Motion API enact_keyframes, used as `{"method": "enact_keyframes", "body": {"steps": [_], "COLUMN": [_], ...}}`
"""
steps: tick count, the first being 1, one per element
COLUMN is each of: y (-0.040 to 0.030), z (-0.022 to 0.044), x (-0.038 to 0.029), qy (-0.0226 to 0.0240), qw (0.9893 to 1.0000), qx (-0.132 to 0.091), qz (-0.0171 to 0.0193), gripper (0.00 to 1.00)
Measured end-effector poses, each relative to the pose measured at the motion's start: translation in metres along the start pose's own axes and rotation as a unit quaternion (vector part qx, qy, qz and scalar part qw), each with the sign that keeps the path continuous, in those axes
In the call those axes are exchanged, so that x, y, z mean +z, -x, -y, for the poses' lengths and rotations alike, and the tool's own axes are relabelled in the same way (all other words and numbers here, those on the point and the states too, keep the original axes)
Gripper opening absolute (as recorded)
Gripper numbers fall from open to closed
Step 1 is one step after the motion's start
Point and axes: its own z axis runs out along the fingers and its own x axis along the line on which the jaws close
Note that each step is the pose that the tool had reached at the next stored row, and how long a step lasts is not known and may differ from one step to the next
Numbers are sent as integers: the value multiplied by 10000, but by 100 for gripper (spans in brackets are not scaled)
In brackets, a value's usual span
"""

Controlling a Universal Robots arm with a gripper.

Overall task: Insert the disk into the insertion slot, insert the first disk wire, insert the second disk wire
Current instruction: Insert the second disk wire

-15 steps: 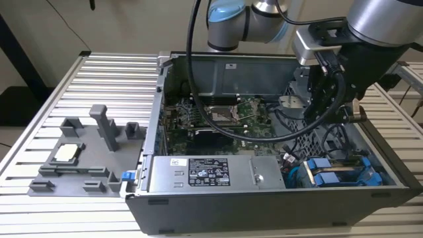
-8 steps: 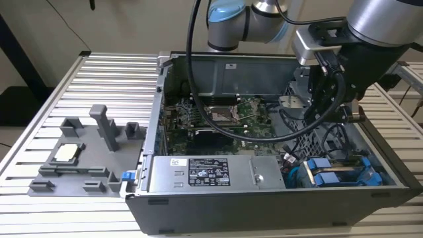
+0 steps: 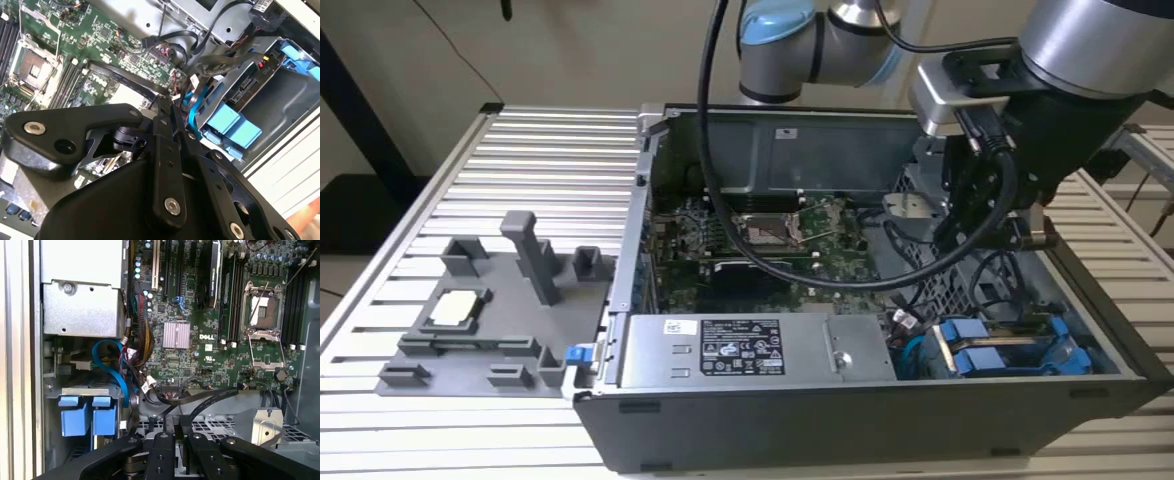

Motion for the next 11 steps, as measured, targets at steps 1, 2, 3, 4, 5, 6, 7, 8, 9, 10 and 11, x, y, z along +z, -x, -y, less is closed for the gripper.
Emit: {"method": "enact_keyframes", "body": {"steps": [1,2,3,4,5,6,7,8,9,10,11], "y": [-16,-34,-54,-71,-89,-110,-132,-154,-177,-202,-227], "z": [10,25,44,63,80,94,103,109,113,116,119], "x": [6,10,14,18,21,24,25,27,27,26,26], "qy": [0,0,0,0,0,0,0,0,0,0,0], "qw": [10000,10000,10000,10000,10000,10000,10000,10000,10000,10000,10000], "qx": [1,1,1,1,1,0,0,0,0,0,0], "qz": [1,1,1,1,1,2,0,-2,-6,-10,-12], "gripper": [16,16,16,16,16,16,16,16,16,16,16]}}
